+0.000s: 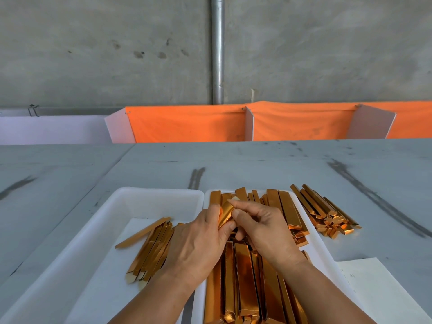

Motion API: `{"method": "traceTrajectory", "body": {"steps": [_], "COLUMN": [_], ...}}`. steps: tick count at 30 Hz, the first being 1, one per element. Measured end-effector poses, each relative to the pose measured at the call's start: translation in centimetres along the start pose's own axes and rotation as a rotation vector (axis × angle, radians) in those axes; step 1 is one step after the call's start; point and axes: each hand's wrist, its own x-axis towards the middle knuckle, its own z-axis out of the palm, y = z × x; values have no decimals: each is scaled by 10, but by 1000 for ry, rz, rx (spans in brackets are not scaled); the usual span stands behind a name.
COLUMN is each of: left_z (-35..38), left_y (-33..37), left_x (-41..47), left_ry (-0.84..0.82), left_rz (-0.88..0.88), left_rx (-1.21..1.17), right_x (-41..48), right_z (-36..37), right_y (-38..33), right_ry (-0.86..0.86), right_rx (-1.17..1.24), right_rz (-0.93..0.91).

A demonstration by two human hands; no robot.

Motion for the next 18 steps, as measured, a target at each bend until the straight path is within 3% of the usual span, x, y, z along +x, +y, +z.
{"method": "traceTrajectory", "body": {"steps": [14, 18], "left_z": [0, -1], "left_y": [0, 1], "left_x": [0, -1], "left_ry": [-7, -8], "left_rz": [0, 25], "left_rx": [-3, -9], "right_x": [1, 3], "right_z": [1, -3], "right_y": [3, 2], "right_ry": [14, 65], "right_rx": [-64, 45], "right_rz": [-11, 40]}}
